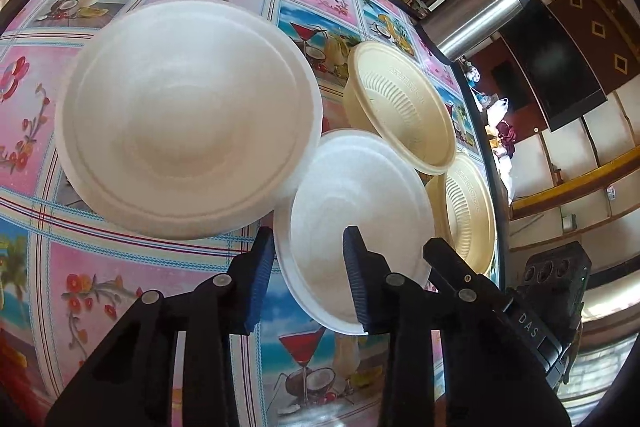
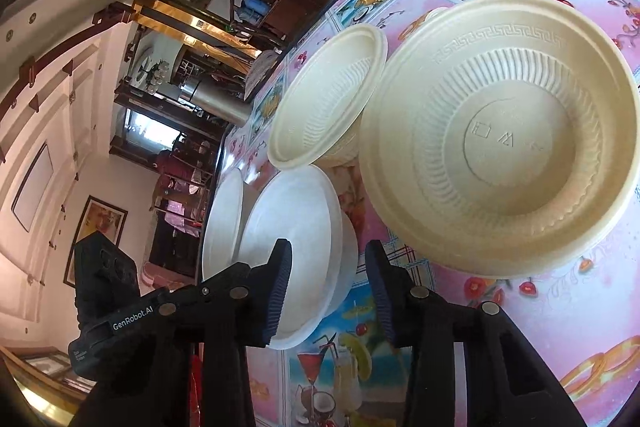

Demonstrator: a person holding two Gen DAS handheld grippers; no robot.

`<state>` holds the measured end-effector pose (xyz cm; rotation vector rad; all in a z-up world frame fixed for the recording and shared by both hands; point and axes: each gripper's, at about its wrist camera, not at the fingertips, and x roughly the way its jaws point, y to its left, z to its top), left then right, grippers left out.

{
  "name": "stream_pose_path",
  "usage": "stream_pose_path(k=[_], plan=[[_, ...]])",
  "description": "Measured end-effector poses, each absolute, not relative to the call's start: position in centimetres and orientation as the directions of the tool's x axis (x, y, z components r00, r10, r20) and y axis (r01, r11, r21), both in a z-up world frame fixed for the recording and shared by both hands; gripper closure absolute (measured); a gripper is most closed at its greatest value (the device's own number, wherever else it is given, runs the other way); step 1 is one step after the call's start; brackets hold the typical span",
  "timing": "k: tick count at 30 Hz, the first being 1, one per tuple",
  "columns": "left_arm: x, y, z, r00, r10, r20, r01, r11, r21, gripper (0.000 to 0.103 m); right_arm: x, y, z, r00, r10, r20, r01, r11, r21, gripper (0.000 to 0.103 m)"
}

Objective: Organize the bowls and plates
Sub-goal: 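Close the left tool on the white foam plate rim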

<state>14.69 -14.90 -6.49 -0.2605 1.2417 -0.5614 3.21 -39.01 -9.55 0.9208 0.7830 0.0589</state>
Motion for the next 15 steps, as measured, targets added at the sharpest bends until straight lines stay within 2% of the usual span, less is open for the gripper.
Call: stream_pose_path(k=[2, 4, 5, 9, 15], plan=[[14.70, -14.75, -6.49, 0.213, -0.534, -0.818, 0.260, 0.838, -0.479, 0.080, 3.30, -38.98, -9.77, 0.723, 0.362, -0.589, 0.282, 0.624, 0.729, 0.073], [14.75, -14.60, -6.46, 0.221, -0.529, -0.820, 0.259, 0.842, -0.473, 0.081, 3.36, -39.04, -9.94, 0.720, 0.353, -0.598, 0.291, 0.628, 0.722, 0.079], [14.77, -14.56, -6.45, 0.226, -0.523, -0.822, 0.259, 0.845, -0.467, 0.086, 3.30, -39.02, -9.96, 0.720, 0.347, -0.601, 0.296, 0.630, 0.718, 0.082], [14.84, -14.50, -6.61, 0.221, -0.520, -0.825, 0.264, 0.846, -0.463, 0.096, 3.19, -38.91, -9.92, 0.719, 0.330, -0.611, 0.305, 0.641, 0.704, 0.087], [14.73, -14.59, -6.56, 0.224, -0.518, -0.825, 0.269, 0.847, -0.459, 0.097, 3.23, -38.50, -9.80, 0.713, 0.313, -0.627, 0.303, 0.669, 0.679, 0.092]])
